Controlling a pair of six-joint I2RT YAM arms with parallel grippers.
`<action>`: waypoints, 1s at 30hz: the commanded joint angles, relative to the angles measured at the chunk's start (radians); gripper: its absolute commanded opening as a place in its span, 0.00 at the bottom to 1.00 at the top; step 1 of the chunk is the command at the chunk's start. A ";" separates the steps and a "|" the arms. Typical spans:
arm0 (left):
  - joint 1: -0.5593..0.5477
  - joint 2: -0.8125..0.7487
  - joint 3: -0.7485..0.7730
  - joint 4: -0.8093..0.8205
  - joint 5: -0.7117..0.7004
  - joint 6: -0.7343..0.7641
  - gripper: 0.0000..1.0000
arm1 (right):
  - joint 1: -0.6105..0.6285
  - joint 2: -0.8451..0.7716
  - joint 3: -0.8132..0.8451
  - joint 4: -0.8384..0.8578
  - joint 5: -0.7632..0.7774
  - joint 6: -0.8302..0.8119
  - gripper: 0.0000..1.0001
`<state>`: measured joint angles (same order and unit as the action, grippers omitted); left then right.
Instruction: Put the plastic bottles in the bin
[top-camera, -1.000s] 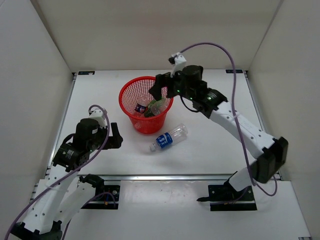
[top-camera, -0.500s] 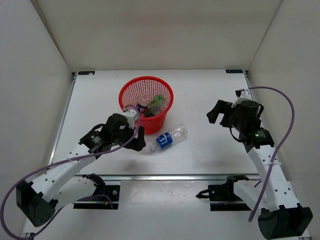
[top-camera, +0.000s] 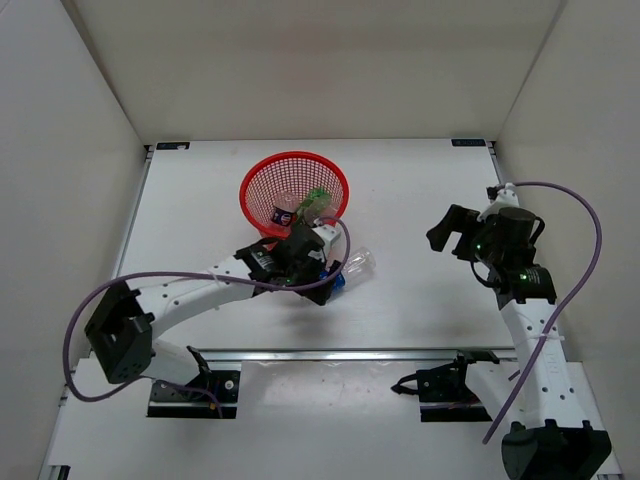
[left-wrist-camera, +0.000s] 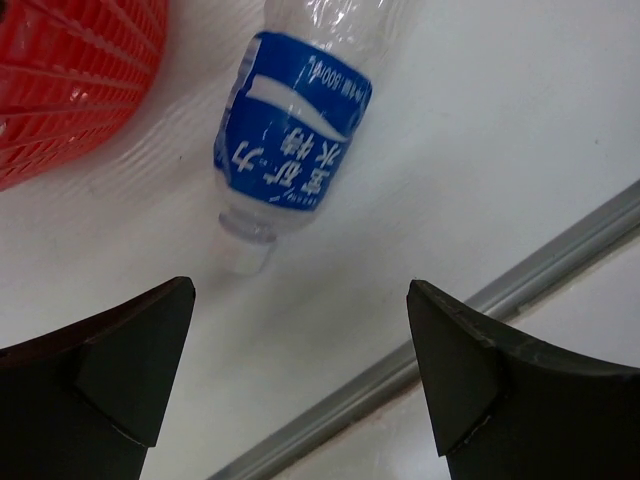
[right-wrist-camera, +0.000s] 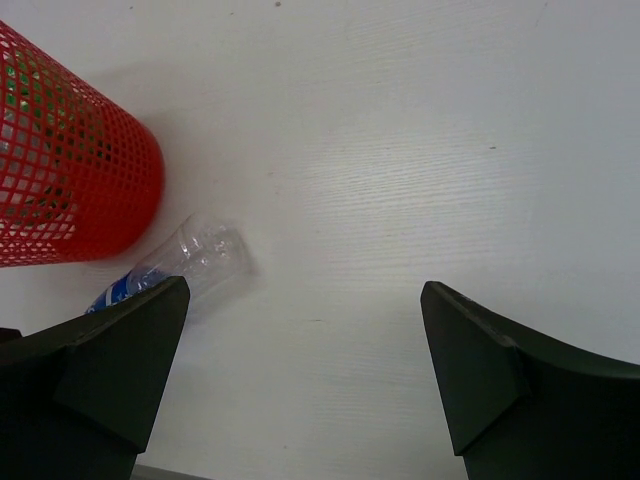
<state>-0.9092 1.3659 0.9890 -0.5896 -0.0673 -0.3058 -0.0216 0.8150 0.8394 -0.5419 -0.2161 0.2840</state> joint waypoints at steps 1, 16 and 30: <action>-0.026 0.064 0.066 0.051 -0.080 0.036 0.98 | -0.024 -0.020 -0.006 0.020 -0.037 -0.025 0.99; -0.089 0.216 0.039 0.279 -0.309 0.114 0.99 | -0.072 -0.036 -0.054 0.069 -0.126 -0.031 1.00; -0.126 0.355 -0.007 0.465 -0.163 0.160 0.98 | -0.048 -0.025 -0.086 0.100 -0.137 -0.028 0.99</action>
<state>-1.0340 1.7393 0.9733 -0.1844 -0.2859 -0.1242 -0.0742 0.7998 0.7589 -0.4908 -0.3351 0.2619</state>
